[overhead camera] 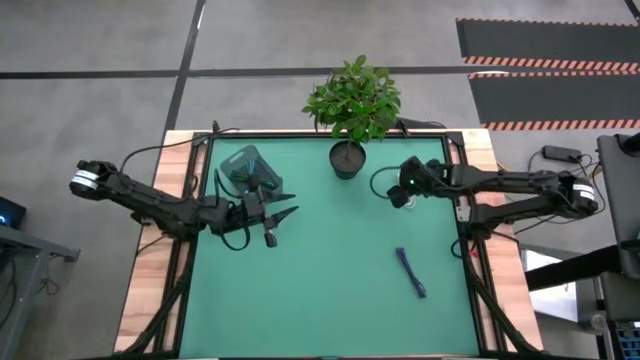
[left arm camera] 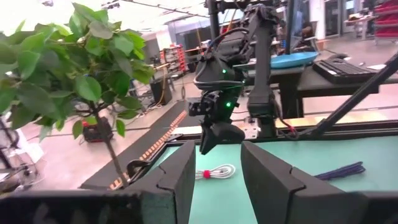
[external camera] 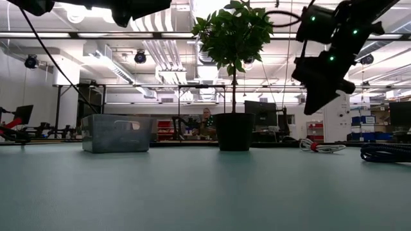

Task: Pick and place USB-C Cables
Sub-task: Put the white charger cable into the gray bin

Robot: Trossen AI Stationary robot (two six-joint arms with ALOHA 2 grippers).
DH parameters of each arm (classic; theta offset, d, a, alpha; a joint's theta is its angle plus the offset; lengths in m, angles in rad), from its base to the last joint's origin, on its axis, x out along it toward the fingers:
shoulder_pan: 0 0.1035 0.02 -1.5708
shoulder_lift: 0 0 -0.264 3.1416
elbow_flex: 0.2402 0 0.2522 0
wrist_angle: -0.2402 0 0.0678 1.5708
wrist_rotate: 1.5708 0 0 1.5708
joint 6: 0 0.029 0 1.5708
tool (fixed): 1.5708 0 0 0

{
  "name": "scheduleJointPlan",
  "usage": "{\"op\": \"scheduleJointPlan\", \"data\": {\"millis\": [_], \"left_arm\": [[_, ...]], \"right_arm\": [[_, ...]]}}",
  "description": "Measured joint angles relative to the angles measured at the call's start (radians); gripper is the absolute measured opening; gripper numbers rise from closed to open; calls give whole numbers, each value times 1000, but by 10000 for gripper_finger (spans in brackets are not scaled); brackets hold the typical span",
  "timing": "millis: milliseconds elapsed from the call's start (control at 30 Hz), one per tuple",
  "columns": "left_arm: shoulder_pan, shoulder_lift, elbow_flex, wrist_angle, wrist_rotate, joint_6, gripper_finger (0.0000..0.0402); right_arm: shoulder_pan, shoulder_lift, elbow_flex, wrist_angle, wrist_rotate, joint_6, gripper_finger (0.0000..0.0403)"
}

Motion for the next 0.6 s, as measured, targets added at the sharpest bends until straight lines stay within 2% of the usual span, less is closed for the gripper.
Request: {"op": "scheduleJointPlan", "data": {"millis": [133,267,467,600], "left_arm": [[0,0,0,1,-21,0,114],[0,0,0,0,-23,-1,114],[0,0,0,0,-22,-2,114],[0,0,0,0,-23,-2,114]], "right_arm": [[-76,15,0,-2,-64,0,42],[-120,29,0,-3,-83,-1,43],[-143,67,0,-5,-90,-1,46],[-143,114,-1,-6,-95,-1,69]]}}
